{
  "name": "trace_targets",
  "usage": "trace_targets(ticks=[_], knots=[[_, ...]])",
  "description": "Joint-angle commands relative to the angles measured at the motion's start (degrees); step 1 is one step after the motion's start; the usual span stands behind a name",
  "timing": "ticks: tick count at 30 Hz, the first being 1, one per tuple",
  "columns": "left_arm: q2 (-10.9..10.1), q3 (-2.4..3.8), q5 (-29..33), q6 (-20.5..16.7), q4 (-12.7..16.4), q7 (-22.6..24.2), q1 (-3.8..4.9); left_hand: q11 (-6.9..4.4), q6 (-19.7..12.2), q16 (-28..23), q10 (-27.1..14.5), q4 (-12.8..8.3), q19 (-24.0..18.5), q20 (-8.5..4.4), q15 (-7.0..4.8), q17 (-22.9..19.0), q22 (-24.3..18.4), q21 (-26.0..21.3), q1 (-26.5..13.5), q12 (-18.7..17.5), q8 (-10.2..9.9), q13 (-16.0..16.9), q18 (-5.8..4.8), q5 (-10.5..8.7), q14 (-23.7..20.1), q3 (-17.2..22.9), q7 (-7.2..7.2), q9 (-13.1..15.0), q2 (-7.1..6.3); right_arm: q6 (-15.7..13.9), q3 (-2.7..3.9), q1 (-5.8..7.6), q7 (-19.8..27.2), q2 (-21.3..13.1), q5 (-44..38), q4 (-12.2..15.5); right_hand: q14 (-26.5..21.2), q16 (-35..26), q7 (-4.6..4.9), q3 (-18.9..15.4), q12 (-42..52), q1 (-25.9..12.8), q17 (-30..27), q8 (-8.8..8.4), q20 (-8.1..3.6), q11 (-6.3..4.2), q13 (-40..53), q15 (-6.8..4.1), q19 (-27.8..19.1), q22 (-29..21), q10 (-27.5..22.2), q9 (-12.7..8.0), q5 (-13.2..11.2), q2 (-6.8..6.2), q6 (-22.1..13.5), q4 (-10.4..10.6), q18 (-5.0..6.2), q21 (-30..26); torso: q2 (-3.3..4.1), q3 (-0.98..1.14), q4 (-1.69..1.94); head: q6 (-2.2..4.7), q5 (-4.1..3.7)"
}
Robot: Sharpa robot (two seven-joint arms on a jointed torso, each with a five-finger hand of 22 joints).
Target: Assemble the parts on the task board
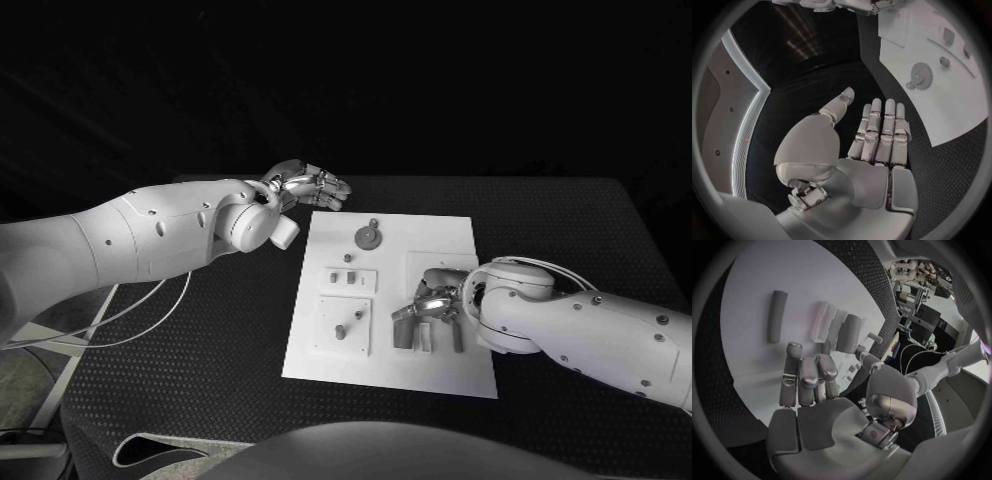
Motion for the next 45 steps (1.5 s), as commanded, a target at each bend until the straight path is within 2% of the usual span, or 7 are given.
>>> trace_targets(ticks=[1, 8, 12, 15, 28, 36, 45], knots=[[0.0, 0.03, 0.0, 0.9, 0.1, 0.2, 0.07, 0.18, -0.6, -0.3, -0.4, 0.1, -0.3, -0.09, 0.20, 0.1, -0.1, 0.4, -0.7, -0.2, 0.4, -0.1, -0.41, -0.07, -0.2, -0.3, 0.02, -0.1, 0.05, 1.6, -0.30, -0.39, 0.3, 0.5, -2.4, 0.1, 0.1, 0.4, -0.02, -0.2, 0.4, 0.2, -0.1, -0.13, -0.04, 0.10, 0.1, -0.48, 0.4, 1.0, 0.4, 0.1, 0.2, 0.57, 0.3, -0.7, 0.34, 0.2, -0.03, 0.02, -0.02, -0.04, -0.04], [0.1, 0.03, -0.1, 1.0, 0.1, 0.1, 0.07, 0.18, -0.6, -0.3, -0.4, 0.2, -0.3, -0.09, 0.20, 0.1, -0.1, 0.4, -0.8, -0.2, 0.4, -0.1, -0.41, -0.07, -0.1, -0.3, 0.03, -0.1, 0.06, 2.0, -0.60, -0.61, 0.1, 1.1, -4.9, -0.1, 0.1, 0.4, -0.10, -0.7, 0.4, 0.6, -0.2, -0.07, -0.06, 0.02, 0.1, -0.55, 0.4, 1.0, 0.5, 0.2, 0.2, 1.13, 0.5, -1.8, 0.34, 0.2, -0.04, 0.04, 0.00, -0.13, -0.04], [0.0, 0.03, -0.1, 1.0, 0.1, 0.1, 0.07, 0.19, -0.6, -0.3, -0.4, 0.2, -0.3, -0.09, 0.20, 0.1, -0.1, 0.4, -0.8, -0.2, 0.4, -0.1, -0.40, -0.07, -0.1, -0.3, 0.03, -0.1, 0.07, 2.0, -0.68, -0.62, 0.1, 1.0, -4.9, 0.1, 0.1, 0.5, -0.13, -1.7, 0.2, 1.7, -0.4, -0.12, -0.04, -0.02, 0.0, -0.59, 0.3, 1.0, 0.4, 0.3, 0.2, 3.27, 0.6, -4.6, 0.34, 0.2, -0.04, 0.03, 0.01, -0.15, -0.07], [0.0, 0.03, -0.1, 1.0, 0.1, 0.1, 0.07, 0.19, -0.6, -0.3, -0.4, 0.2, -0.3, -0.09, 0.19, 0.1, -0.1, 0.4, -0.8, -0.2, 0.4, -0.1, -0.40, -0.07, -0.1, -0.3, 0.03, -0.1, 0.08, 2.0, -0.68, -0.62, 0.1, 0.8, -3.3, 0.2, 0.1, 0.5, -0.11, -3.0, -0.1, 2.6, -0.7, -0.19, 0.08, -0.06, -0.2, -0.58, 0.2, 0.9, 0.4, 0.3, 0.2, 6.59, 0.8, -8.6, 0.34, 0.2, -0.05, 0.06, -0.03, -0.06, -0.05], [0.1, 0.03, -0.2, 1.1, -0.1, -0.2, 0.06, 0.20, -0.6, -0.4, -0.4, 0.2, -0.3, -0.08, 0.20, 0.2, -0.1, 0.4, -1.0, -0.2, 0.4, -0.1, -0.39, -0.06, -0.1, -0.2, 0.04, -0.1, 0.30, -1.3, -0.41, -0.52, 2.0, -1.4, 4.8, 1.7, 0.6, 0.8, -0.55, -3.2, -0.4, 3.7, -0.7, 0.36, 0.17, -0.37, -0.5, -0.76, 0.6, 0.8, 1.0, 0.5, 0.1, 11.11, 2.6, -12.6, 0.34, 0.1, -0.07, 0.07, -0.02, 0.09, -0.11], [0.1, 0.03, -0.3, 1.2, -0.2, -0.3, 0.06, 0.21, -0.6, -0.4, -0.4, 0.3, -0.3, -0.07, 0.21, 0.2, -0.1, 0.4, -1.1, -0.2, 0.4, -0.1, -0.40, -0.08, -0.2, -0.2, 0.06, -0.1, 0.37, -2.1, 0.62, -0.01, 2.9, -2.1, 10.7, 1.2, 1.1, 1.0, -0.95, -3.2, 0.1, 4.1, -0.3, 0.83, 0.10, -0.74, -0.2, -1.04, 0.8, 0.8, 1.7, 0.6, 0.1, 12.15, 3.8, -12.9, 0.34, 0.1, -0.03, 0.03, -0.03, 0.20, -0.13], [0.1, 0.03, -0.5, 1.4, -0.4, -0.4, 0.06, 0.22, -0.7, -0.5, -0.5, 0.2, -0.4, -0.06, 0.22, 0.3, -0.1, 0.4, -1.2, -0.2, 0.4, -0.1, -0.40, -0.09, -0.2, -0.3, 0.07, -0.1, 0.34, -1.6, 1.70, 0.49, 3.5, -2.3, 13.4, 0.1, 1.2, 1.1, -1.04, -3.4, 0.3, 4.3, -0.2, 0.88, 0.06, -0.83, -0.1, -1.13, 0.9, 0.9, 2.0, 0.7, 0.1, 12.05, 4.0, -13.0, 0.34, 0.2, -0.05, 0.03, 0.01, 0.19, -0.10]])
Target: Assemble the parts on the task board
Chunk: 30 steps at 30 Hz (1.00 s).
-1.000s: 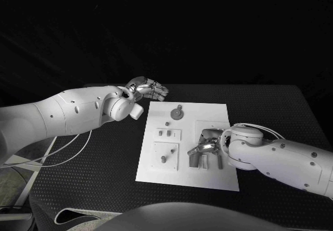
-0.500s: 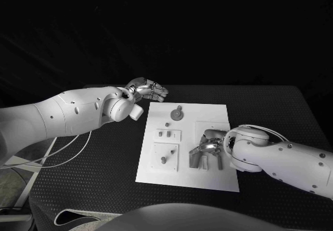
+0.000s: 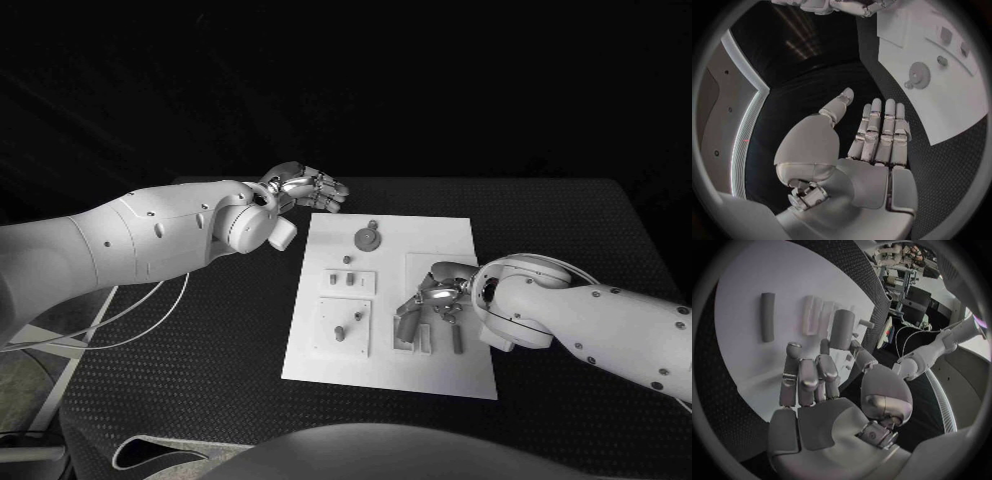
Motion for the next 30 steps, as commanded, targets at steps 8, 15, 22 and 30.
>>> trace_targets(ticks=[8, 15, 22, 30], knots=[[0.2, 0.03, -0.3, 1.0, 0.0, 0.2, 0.06, 0.02, -0.5, -0.3, -0.3, 0.1, -0.4, -0.06, 0.23, 0.1, -0.1, 0.4, -0.6, -0.2, 0.4, -0.1, -0.40, -0.09, -0.2, -0.2, -0.14, -0.1, 0.13, 2.5, 0.24, 0.44, 1.5, 0.3, 4.5, -0.1, 0.2, 0.1, -0.05, -0.2, 0.0, 0.5, -0.4, 0.09, 0.06, -0.02, -0.2, -0.55, 0.4, 0.9, 0.3, 0.2, 0.1, 0.09, 0.3, -0.2, 0.36, 0.1, 0.02, 0.03, 0.00, -0.03, 0.10], [0.2, 0.03, -0.3, 1.2, 0.1, 0.1, 0.06, 0.02, -0.5, -0.3, -0.3, 0.1, -0.4, -0.06, 0.23, 0.1, -0.1, 0.4, -0.6, -0.2, 0.4, -0.1, -0.40, -0.09, -0.2, -0.2, -0.14, -0.1, 0.13, 8.9, 0.25, 0.87, 0.6, 0.6, 4.7, -0.6, -0.1, 0.0, 0.00, -0.4, -0.3, 0.5, -0.8, -0.07, 0.09, 0.03, -0.3, -0.55, 0.3, 0.8, 0.2, 0.1, 0.1, -0.42, 0.1, -0.1, 0.36, 0.0, 0.02, 0.01, 0.00, -0.06, 0.14], [0.2, 0.03, -0.4, 1.2, 0.1, 0.0, 0.06, 0.02, -0.5, -0.3, -0.3, 0.1, -0.4, -0.06, 0.23, 0.2, -0.1, 0.4, -0.6, -0.2, 0.4, -0.1, -0.40, -0.09, -0.2, -0.2, -0.14, -0.1, 0.13, 11.5, 0.24, 0.98, -0.1, 1.0, 2.9, -0.5, -0.3, 0.0, 0.05, -0.4, -0.4, 0.7, -1.0, -0.17, 0.10, 0.07, -0.4, -0.53, 0.2, 0.8, 0.1, 0.1, 0.1, -0.50, 0.0, -0.1, 0.36, 0.0, 0.03, -0.01, 0.00, -0.19, 0.23], [0.1, 0.03, -0.5, 1.2, 0.1, 0.0, 0.07, 0.02, -0.5, -0.3, -0.3, 0.1, -0.4, -0.06, 0.23, 0.2, -0.1, 0.4, -0.7, -0.2, 0.4, -0.1, -0.39, -0.09, -0.2, -0.2, -0.14, -0.1, 0.13, 12.4, 0.22, 1.15, -0.5, 1.8, 1.8, -1.3, -0.3, 0.0, 0.07, -0.4, -0.3, 0.7, -0.9, -0.21, 0.12, 0.09, -0.3, -0.50, 0.2, 0.8, 0.1, 0.0, 0.1, -0.69, 0.0, -0.1, 0.36, -0.1, 0.01, -0.03, 0.01, -0.22, 0.29]])
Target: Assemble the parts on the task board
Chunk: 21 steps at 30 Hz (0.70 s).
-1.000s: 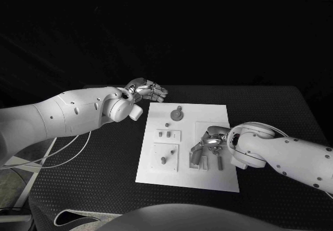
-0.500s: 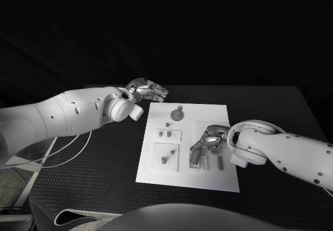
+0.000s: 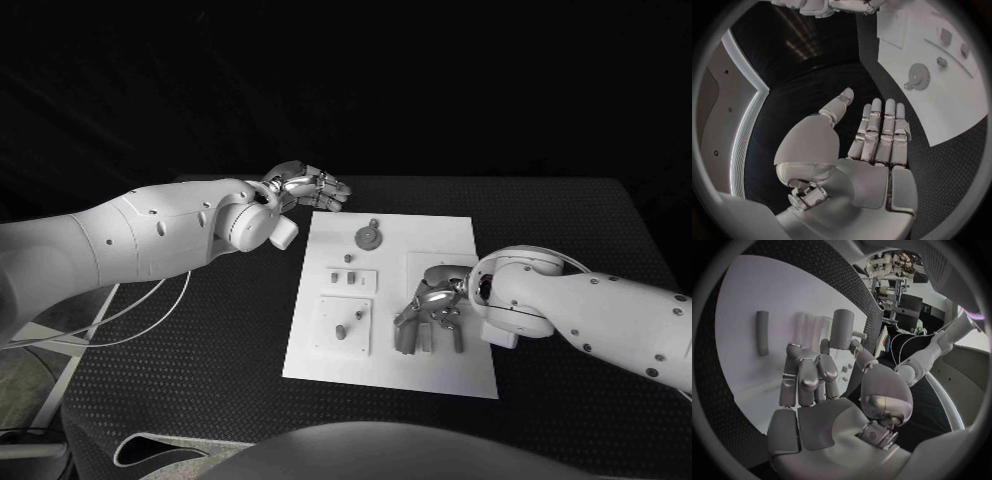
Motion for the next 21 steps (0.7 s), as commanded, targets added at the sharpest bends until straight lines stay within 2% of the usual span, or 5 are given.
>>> trace_targets(ticks=[1, 9, 12, 21], knots=[[0.0, 0.03, -0.4, 0.9, 0.1, 0.2, 0.07, 0.02, -0.3, -0.3, -0.3, 0.1, -0.4, -0.06, 0.23, 0.1, -0.1, 0.4, -0.7, -0.2, 0.4, -0.1, -0.39, -0.10, -0.2, -0.2, -0.01, -0.1, 0.12, 2.7, -0.02, 0.01, -0.5, 0.4, -1.4, -0.3, -0.4, 0.0, 0.07, -0.2, -0.1, 0.2, 0.0, -0.16, 0.12, 0.10, 0.0, -0.52, 0.2, 0.8, 0.1, 0.0, 0.1, -0.18, 0.0, 0.0, 0.36, -0.1, -0.01, 0.00, 0.03, -0.06, 0.07], [0.0, 0.03, -0.4, 0.9, 0.2, 0.2, 0.07, 0.02, -0.3, -0.3, -0.3, 0.1, -0.4, -0.06, 0.23, 0.1, -0.1, 0.4, -0.7, -0.2, 0.4, -0.1, -0.39, -0.10, -0.2, -0.2, -0.01, -0.1, 0.12, 0.4, -0.04, 0.01, -0.8, 0.9, -4.0, -1.0, -0.5, 0.0, 0.12, -0.3, -0.2, 0.1, -0.1, -0.22, 0.17, 0.14, 0.0, -0.49, 0.1, 0.8, 0.0, 0.0, 0.1, -0.45, 0.0, 0.1, 0.36, -0.1, 0.03, 0.05, 0.05, -0.14, 0.17], [0.0, 0.03, -0.4, 0.9, 0.2, 0.2, 0.07, 0.02, -0.3, -0.4, -0.3, 0.1, -0.4, -0.06, 0.23, 0.1, -0.1, 0.4, -0.7, -0.2, 0.4, -0.1, -0.39, -0.10, -0.2, -0.2, -0.01, -0.1, 0.12, 0.1, -0.04, 0.01, -1.2, 1.0, -4.6, -1.3, -0.6, 0.0, 0.13, -0.4, -0.3, 0.0, -0.1, -0.25, 0.19, 0.16, 0.0, -0.47, 0.1, 0.8, -0.1, 0.0, 0.1, -0.65, 0.0, 0.2, 0.36, -0.1, 0.01, -0.02, 0.02, -0.19, 0.26], [-0.1, 0.02, -0.4, 1.0, 0.2, 0.1, 0.07, 0.02, -0.3, -0.4, -0.3, 0.1, -0.4, -0.06, 0.23, 0.2, -0.1, 0.4, -0.7, -0.2, 0.4, -0.1, -0.39, -0.10, -0.2, -0.2, -0.01, -0.1, 0.12, 0.1, -0.10, 0.00, -1.7, 1.3, -6.6, -1.8, -0.6, 0.1, 0.15, -0.5, -0.4, -0.1, 0.0, -0.29, 0.21, 0.17, -0.1, -0.46, 0.1, 0.8, -0.1, 0.0, 0.1, -0.77, 0.0, 0.3, 0.36, -0.1, 0.00, 0.04, 0.04, -0.47, 0.44]])
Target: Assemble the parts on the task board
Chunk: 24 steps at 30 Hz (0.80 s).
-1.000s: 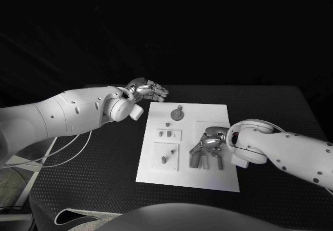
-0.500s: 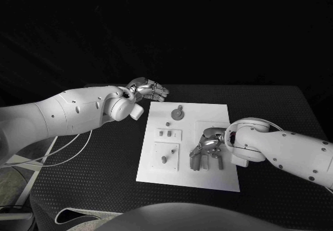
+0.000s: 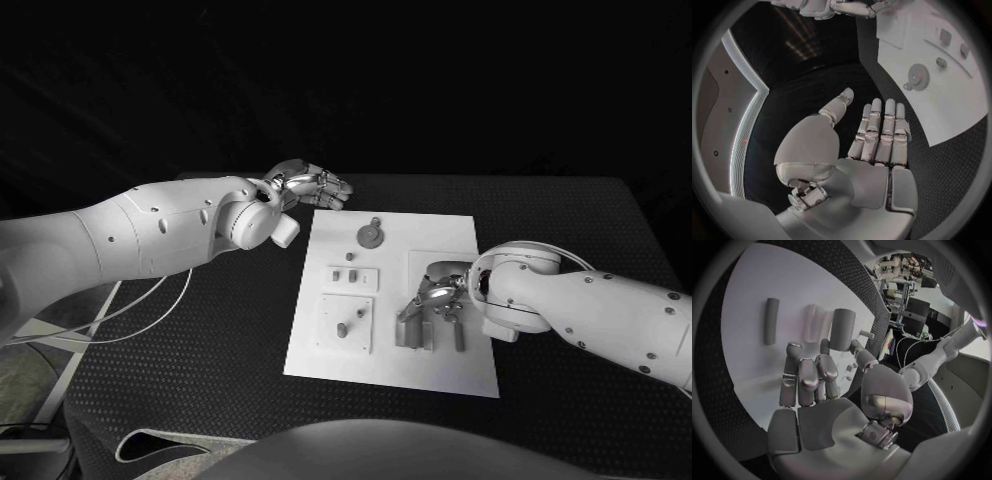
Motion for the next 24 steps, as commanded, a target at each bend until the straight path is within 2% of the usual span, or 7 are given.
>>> trace_targets(ticks=[1, 10, 24], knots=[[0.0, 0.03, -0.3, 0.8, 0.1, 0.3, 0.07, 0.02, -0.4, -0.4, -0.3, 0.1, -0.4, -0.06, 0.23, 0.1, -0.1, 0.4, -0.5, -0.2, 0.4, -0.1, -0.39, -0.10, -0.2, -0.2, -0.03, -0.1, -0.08, -0.1, -0.08, -0.06, -0.7, 0.2, -2.4, -0.1, -0.5, 0.1, 0.21, -0.2, -0.2, 0.2, 0.0, 0.03, 0.21, 0.16, -0.1, -0.54, 0.1, 0.8, -0.1, 0.1, 0.1, -0.46, 0.1, 0.2, 0.36, -0.1, -0.01, 0.04, 0.00, -0.15, 0.07], [0.1, 0.02, -0.3, 1.0, 0.2, 0.1, 0.07, 0.02, -0.4, -0.4, -0.3, 0.1, -0.4, -0.06, 0.23, 0.1, -0.1, 0.4, -0.5, -0.2, 0.4, -0.1, -0.39, -0.10, -0.2, -0.2, -0.03, -0.1, -0.08, -0.9, -0.20, -0.07, -0.6, 0.8, -3.0, -0.6, -0.6, 0.1, 0.23, -0.3, -0.3, -0.1, -0.1, -0.02, 0.24, 0.17, -0.1, -0.52, 0.2, 0.8, -0.2, 0.0, 0.1, -0.63, 0.1, 0.4, 0.36, -0.1, 0.01, 0.02, -0.04, -0.19, 0.14], [0.1, 0.02, -0.3, 1.1, 0.1, 0.1, 0.07, 0.02, -0.4, -0.4, -0.3, 0.0, -0.4, -0.05, 0.24, 0.1, -0.1, 0.4, -0.6, -0.2, 0.4, -0.1, -0.39, -0.10, -0.2, -0.2, -0.03, -0.1, -0.09, -0.2, -0.70, -0.10, -0.9, 1.5, -1.3, -1.2, -0.6, 0.1, 0.21, -0.4, -0.3, -1.3, -0.1, -0.10, 0.26, 0.16, -0.1, -0.53, 0.3, 0.8, -0.2, 0.1, 0.1, -0.98, 0.2, 1.0, 0.36, -0.3, 0.00, 0.00, -0.04, -0.12, 0.21]])
